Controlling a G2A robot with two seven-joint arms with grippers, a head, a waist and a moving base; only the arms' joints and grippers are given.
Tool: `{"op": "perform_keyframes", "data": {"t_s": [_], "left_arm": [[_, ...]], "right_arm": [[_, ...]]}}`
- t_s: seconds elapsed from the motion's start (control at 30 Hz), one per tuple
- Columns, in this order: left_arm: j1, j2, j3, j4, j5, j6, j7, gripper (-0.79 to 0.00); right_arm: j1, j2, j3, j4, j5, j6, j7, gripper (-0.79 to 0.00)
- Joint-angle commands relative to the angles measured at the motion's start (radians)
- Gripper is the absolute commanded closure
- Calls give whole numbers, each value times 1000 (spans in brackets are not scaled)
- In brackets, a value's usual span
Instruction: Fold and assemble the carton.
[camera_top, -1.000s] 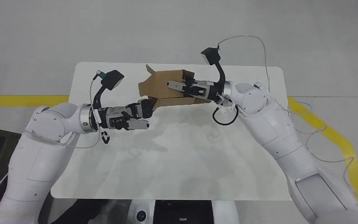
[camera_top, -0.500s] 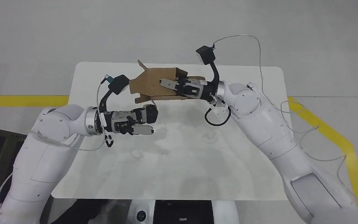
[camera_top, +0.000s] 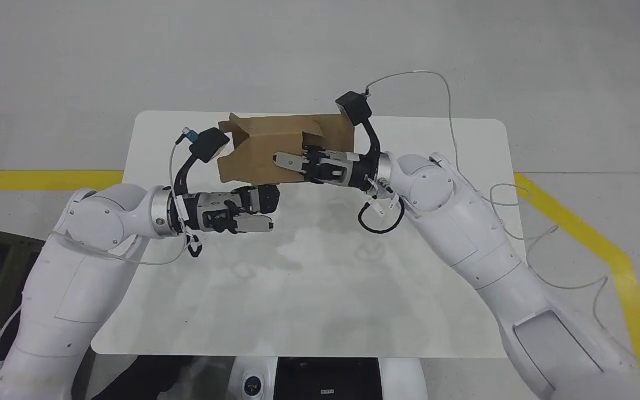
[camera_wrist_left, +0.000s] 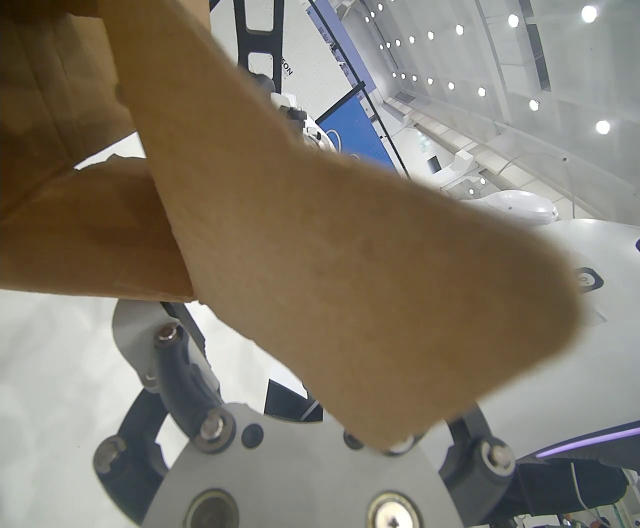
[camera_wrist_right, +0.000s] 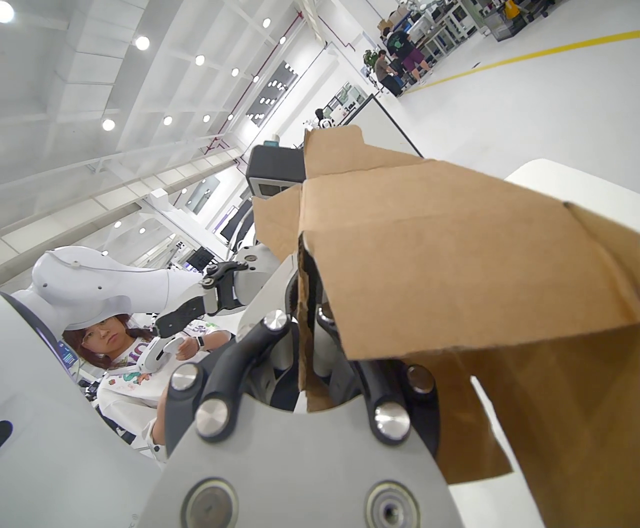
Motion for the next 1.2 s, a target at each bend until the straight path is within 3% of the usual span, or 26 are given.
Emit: {"op": "perform_keyframes", "data": {"t_s": [0.0, 0.8, 1.17], "left_arm": [[2, 1, -5, -2, -1, 0, -1, -785], [11, 4, -30, 1, -11, -5, -6, -785], [12, 10, -79, 36, -8, -14, 18, -785]], "right_arm": [[-1, -2, 1, 2, 1, 2, 4, 0], [-19, -9, 56, 25, 9, 10, 31, 0], [-95, 47, 198, 8, 127, 60, 238, 0]]}}
